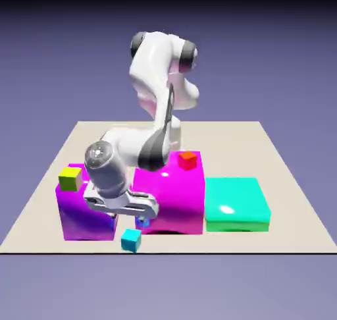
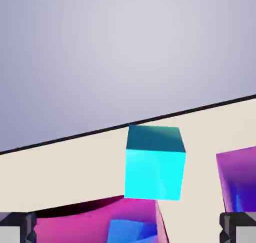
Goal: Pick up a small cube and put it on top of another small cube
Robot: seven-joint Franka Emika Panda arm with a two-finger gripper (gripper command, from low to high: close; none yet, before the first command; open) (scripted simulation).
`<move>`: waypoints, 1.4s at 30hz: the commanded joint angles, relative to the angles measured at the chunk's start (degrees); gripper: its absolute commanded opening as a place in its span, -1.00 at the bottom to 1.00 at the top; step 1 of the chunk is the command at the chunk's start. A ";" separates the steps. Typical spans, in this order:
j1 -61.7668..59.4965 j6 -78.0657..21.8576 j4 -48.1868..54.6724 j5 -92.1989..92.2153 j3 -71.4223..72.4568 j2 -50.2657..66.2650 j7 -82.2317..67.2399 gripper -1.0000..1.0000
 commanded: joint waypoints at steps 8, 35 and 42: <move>0.46 -17.53 16.15 3.38 -4.59 16.61 -0.96 0.00; -10.32 -43.23 39.40 -11.08 -13.76 7.21 -24.71 -1.00; -7.88 -40.43 33.39 -11.70 -15.95 7.55 -25.37 -1.00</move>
